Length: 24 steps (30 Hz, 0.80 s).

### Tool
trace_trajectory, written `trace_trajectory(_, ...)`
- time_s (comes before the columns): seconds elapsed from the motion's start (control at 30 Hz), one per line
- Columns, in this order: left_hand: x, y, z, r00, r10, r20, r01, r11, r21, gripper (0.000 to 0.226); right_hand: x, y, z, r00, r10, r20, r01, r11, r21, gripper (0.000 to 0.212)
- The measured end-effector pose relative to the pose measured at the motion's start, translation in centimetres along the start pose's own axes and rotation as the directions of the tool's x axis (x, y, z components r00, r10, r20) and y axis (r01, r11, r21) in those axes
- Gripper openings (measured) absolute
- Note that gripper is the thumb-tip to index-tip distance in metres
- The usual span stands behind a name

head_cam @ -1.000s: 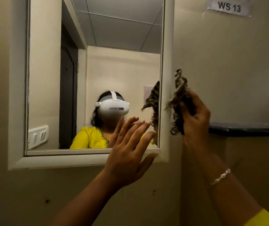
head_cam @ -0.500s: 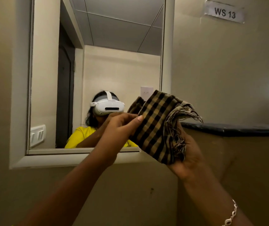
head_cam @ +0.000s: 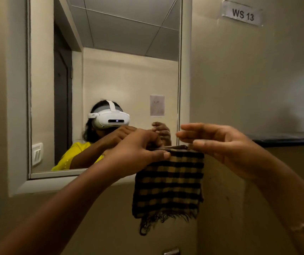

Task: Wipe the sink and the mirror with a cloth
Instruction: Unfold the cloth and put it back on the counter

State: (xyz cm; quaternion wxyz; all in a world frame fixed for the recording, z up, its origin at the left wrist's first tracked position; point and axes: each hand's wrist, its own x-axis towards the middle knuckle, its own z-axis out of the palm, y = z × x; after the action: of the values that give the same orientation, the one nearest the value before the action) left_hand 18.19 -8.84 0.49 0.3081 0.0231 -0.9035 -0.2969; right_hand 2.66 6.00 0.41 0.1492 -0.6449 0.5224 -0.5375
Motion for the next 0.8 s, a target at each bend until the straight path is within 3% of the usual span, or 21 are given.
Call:
trace_trajectory(0.07,0.5,0.5,0.4,0.998,0.048,0.051,-0.049,0.998,0.025,0.01,0.7,-1.0,-0.1,0.983,0.12,0.139,-0.08,0.961,-0.263,0.043)
trace_trajectory(0.2,2.3,1.8,1.3,0.994,0.053,0.091,-0.053,0.999,-0.011,0.019,1.9,-2.1,-1.8,0.946,0.269,0.182,-0.163,0.877,-0.452,0.025)
trace_trajectory(0.33,4.9,3.2,2.2,0.988,0.033,0.152,-0.022,0.997,-0.073,0.005,2.1,-3.5,-5.7,0.948,0.292,0.127,-0.185,0.831,-0.525,0.022)
trace_trajectory(0.53,10.4,6.7,2.8,0.997,0.059,0.055,-0.046,0.975,-0.219,0.02,2.2,-6.3,-13.0,0.972,0.23,0.039,-0.17,0.814,-0.556,0.026)
trace_trajectory(0.8,18.5,9.9,5.3,0.986,0.16,-0.04,-0.164,0.977,-0.136,0.022,4.5,-7.0,-21.9,0.976,0.203,-0.082,-0.209,0.756,-0.62,0.017)
